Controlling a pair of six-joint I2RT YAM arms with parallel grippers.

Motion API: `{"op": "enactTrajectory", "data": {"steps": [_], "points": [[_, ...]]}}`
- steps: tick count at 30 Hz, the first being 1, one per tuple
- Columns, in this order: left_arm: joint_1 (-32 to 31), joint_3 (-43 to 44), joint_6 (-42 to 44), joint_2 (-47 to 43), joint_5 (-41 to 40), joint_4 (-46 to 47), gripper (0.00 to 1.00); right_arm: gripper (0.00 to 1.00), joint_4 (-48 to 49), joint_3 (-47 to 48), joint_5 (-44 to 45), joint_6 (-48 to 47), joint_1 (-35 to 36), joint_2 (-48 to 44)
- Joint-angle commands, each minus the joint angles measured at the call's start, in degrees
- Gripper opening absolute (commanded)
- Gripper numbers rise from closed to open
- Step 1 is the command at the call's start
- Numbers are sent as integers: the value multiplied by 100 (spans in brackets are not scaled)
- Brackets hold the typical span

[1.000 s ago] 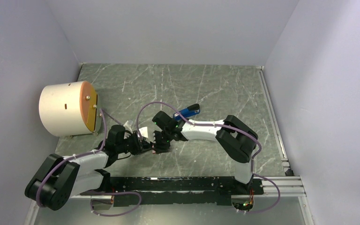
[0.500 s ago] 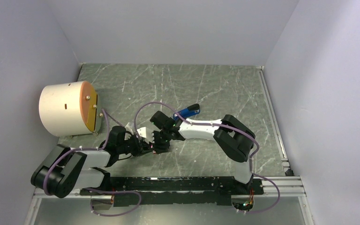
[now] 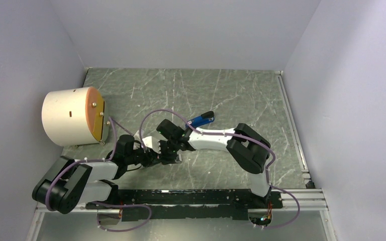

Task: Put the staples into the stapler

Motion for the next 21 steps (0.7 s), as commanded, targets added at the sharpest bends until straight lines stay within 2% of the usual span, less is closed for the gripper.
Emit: {"op": "enactTrajectory", "data": {"steps": [1,6,9,15,19,21], "points": [[-35,56,183,-183,14,-171,16,50,428,63,7,-32,71,-73],[-33,121,382,-320,-172,-618,21,59,570,-366,243,161,-51,-505],[-29,191,500,-445,-340,-923,26,65,688,-722,15,400,-222,-933],[-16,384,702,-698,-640,-1581,48,67,1512,-1594,-23,1425,-557,-2000],[-15,528,760,-891,-849,-2018,52,69,1997,-2008,501,2226,-597,-2508],[-15,614,796,-1021,-1012,-2349,53,72,1689,-1819,1045,2887,-596,-2551]]}}
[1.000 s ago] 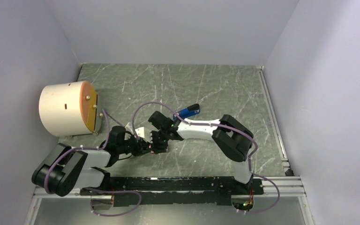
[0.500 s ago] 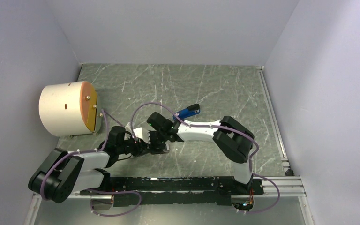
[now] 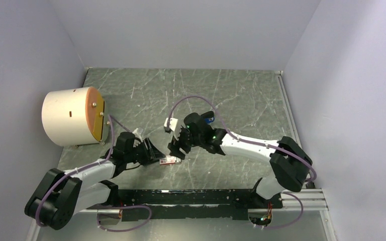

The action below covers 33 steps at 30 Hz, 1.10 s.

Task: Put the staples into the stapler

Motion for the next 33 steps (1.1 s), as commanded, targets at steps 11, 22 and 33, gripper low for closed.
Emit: {"op": "enactTrajectory", "data": {"steps": [11,22,33], "points": [[-5,584,605,-818,-767,-1879,54,71,-2837,1508,3343,4382,157,641],[-5,724,764,-281,-338,-1580,36,69,-3223,1943,3767,4753,902,1372],[-5,670,767,-119,-171,-1344,35,37,-3397,2003,3927,5075,1012,1730]]}}
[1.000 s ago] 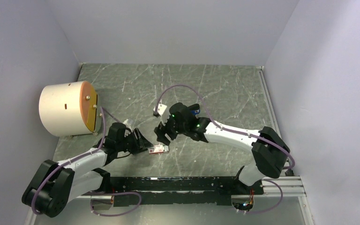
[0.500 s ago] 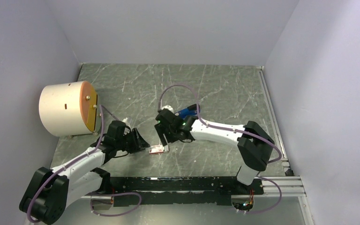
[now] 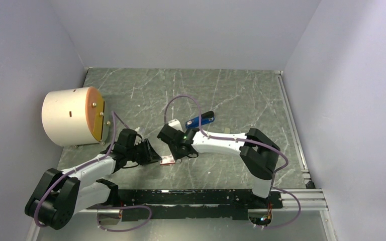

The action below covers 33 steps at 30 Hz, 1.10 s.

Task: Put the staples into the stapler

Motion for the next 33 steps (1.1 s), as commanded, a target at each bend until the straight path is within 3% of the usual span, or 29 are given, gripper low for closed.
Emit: {"op": "enactTrajectory", "data": {"steps": [1,5,9,13,22,27,33], "points": [[-2,52,60,-70,159,210,36,37,-109,29,125,178,19,54],[-2,25,43,-80,149,217,37,35,-106,-7,85,163,23,65],[-2,32,42,-26,190,257,39,49,-48,-24,-73,62,20,110],[-2,22,24,-7,209,285,39,52,34,-44,-165,41,16,134],[-2,-29,-43,-40,251,324,32,40,-82,-35,-116,102,18,314],[-2,-26,-36,-12,261,330,27,26,-163,-20,21,187,15,253],[-2,-56,-86,10,341,421,26,21,-184,-26,36,224,8,204]]}}
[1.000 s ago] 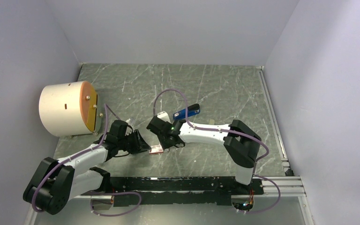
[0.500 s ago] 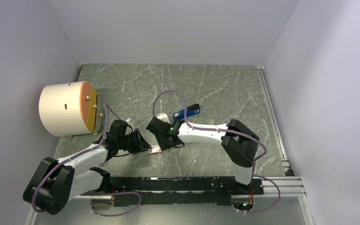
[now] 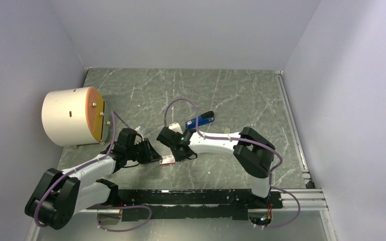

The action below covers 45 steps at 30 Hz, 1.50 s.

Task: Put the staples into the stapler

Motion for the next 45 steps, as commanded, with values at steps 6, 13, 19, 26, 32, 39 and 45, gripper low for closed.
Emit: {"op": "enactTrajectory", "data": {"steps": [6,13,19,26,32,39,45], "points": [[-2,-101,-107,55,345,312,27,10,-10,-66,112,146,9,-135],[-2,-264,-248,265,506,662,23,2,139,-167,95,200,-26,-193],[-2,-190,-116,120,263,429,16,0,199,-265,100,218,-103,-255],[-2,-158,263,-187,-52,221,11,0,283,-410,148,201,-230,-361],[-2,-214,397,-245,67,461,9,0,381,-519,89,118,-348,-403],[-2,-485,8,-223,668,973,34,0,479,-581,4,113,-389,-432],[-9,-689,-339,-42,973,1626,40,0,542,-622,-58,113,-386,-413]]}}
